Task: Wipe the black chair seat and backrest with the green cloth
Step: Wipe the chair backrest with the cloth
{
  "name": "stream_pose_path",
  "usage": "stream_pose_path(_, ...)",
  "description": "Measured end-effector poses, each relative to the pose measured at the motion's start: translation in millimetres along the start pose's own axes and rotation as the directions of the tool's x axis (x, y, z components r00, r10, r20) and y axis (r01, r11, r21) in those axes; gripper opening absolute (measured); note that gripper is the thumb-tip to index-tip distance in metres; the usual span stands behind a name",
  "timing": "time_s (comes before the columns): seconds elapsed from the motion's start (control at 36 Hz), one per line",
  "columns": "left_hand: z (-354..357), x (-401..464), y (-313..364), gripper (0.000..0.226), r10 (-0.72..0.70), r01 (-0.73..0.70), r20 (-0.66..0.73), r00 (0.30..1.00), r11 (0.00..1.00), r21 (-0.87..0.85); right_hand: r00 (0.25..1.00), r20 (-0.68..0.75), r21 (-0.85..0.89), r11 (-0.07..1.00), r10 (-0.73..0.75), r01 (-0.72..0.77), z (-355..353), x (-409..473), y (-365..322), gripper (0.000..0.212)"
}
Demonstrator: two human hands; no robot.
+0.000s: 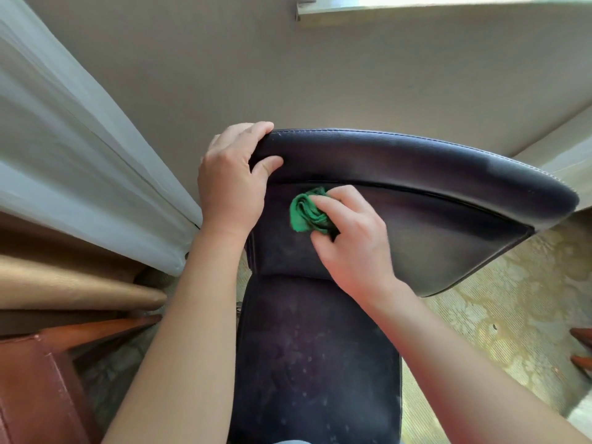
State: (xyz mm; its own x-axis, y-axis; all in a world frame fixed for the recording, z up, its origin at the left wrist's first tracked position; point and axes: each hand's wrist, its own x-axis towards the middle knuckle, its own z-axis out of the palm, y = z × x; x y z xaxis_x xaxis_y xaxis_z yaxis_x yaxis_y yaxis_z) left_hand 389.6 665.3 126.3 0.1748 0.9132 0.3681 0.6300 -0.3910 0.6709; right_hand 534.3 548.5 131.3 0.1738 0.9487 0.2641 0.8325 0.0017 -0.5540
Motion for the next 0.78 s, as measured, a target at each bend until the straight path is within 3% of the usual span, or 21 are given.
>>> stream_pose_path(0.17, -5.9, -9.5, -3.2, 0.056, -0.075, 0.075, 0.041, 0.996, 0.997, 0.0, 0.975, -0.189, -0.034, 0.992, 0.114, -0.122, -25.8, 3.7, 21.4, 0.036)
stream_pose_path(0.44, -0.4, -1.5, -5.3, 0.051, -0.136, 0.135, -0.015, 0.991, 0.99, -0.041, 0.983, -0.091, -0.184, 0.967, 0.16, -0.174, -6.6, 19.2, 12.0, 0.02)
stream_pose_path(0.78, -4.9, 5.1, -14.2, 0.047, -0.073, 0.074, 0.007, 0.997, 0.996, -0.046, 0.999, -0.001, -0.146, 0.988, 0.053, -0.053, 37.4, 35.1, -25.5, 0.019)
